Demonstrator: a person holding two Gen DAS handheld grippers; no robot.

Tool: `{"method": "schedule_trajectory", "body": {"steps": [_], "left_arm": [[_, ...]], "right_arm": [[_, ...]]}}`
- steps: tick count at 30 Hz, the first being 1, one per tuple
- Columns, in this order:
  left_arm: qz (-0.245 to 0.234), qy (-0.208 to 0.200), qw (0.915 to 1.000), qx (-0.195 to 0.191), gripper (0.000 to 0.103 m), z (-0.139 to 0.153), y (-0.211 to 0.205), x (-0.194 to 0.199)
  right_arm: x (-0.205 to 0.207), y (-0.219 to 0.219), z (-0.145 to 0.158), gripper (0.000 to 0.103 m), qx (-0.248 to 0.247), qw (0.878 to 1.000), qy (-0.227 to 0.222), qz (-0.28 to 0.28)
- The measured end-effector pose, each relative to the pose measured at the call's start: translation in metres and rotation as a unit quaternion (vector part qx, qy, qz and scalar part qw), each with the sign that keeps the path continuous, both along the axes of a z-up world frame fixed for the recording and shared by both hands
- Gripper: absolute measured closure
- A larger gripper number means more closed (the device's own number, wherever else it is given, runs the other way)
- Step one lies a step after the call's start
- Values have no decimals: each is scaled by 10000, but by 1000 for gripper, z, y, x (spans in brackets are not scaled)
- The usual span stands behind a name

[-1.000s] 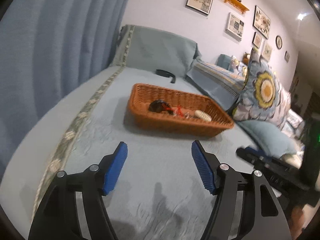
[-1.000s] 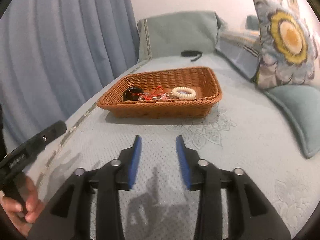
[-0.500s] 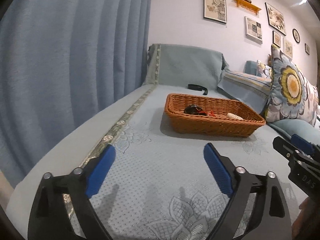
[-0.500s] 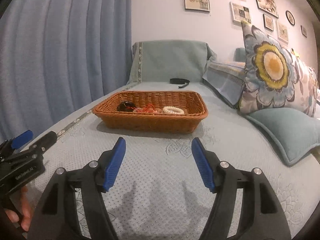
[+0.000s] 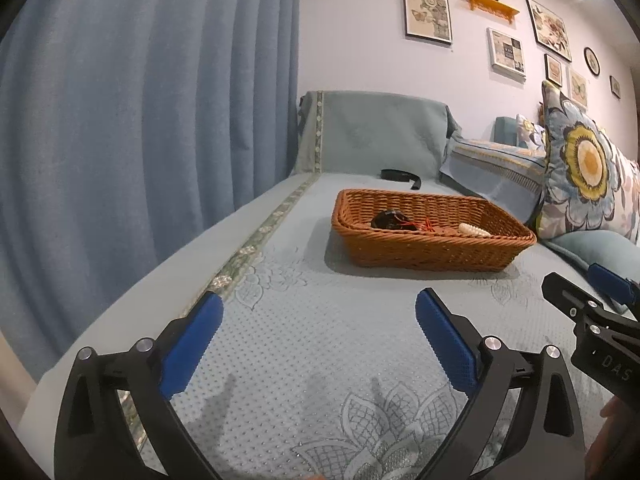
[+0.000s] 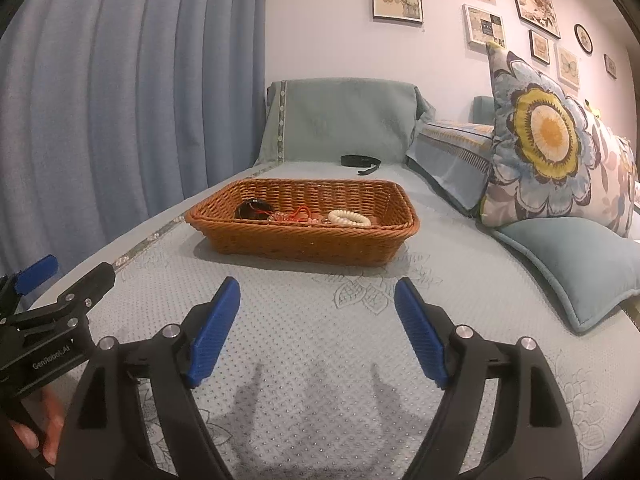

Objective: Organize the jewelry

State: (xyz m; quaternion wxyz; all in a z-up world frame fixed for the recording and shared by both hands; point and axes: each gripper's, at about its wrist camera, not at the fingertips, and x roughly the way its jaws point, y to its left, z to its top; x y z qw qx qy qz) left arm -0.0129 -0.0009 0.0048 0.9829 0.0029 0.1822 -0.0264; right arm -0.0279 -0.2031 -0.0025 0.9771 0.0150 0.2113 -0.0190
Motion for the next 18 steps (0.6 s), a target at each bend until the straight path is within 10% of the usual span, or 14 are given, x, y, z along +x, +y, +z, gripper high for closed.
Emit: {"method": "schedule_trajectory", "body": {"steps": [18], "left_arm": [[107,190,9997,-88,8,-1,3,7]], "right_arm": [[0,0,-2,27,27,10000,33,30]]}}
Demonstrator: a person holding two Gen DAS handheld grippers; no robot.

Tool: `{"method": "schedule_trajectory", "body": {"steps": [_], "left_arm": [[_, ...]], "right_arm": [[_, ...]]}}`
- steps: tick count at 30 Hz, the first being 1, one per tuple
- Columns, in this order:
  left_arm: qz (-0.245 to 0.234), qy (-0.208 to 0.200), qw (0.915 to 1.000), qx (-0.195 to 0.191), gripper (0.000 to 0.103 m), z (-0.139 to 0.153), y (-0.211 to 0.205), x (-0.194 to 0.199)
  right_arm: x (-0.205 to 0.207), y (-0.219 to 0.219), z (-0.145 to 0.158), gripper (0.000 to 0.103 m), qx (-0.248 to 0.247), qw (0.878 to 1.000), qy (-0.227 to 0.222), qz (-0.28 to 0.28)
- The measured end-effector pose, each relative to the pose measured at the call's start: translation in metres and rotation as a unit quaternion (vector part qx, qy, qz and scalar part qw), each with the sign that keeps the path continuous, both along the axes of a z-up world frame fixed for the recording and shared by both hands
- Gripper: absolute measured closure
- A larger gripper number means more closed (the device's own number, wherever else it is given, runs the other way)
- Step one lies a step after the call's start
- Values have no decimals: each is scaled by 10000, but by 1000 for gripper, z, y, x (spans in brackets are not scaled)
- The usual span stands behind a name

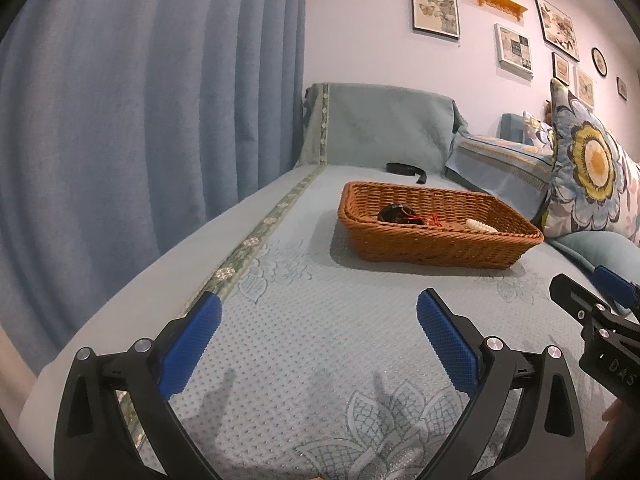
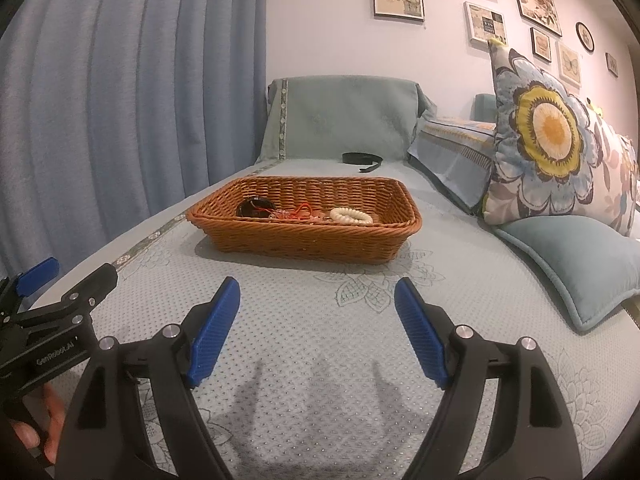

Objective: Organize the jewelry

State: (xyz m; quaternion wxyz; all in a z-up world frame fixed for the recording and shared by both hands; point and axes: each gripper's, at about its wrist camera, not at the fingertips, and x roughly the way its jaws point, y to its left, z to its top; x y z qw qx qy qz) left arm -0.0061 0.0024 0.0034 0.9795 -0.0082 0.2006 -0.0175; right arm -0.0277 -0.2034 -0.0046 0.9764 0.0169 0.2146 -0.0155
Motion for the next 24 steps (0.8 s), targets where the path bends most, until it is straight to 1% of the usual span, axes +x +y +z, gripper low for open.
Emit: {"method": "schedule_trajectory", "body": {"steps": [24], "left_arm": [[31,43,10000,52,8,0,-2,2]], "right_arm": [[3,-1,1,27,25,10000,69,28]]}}
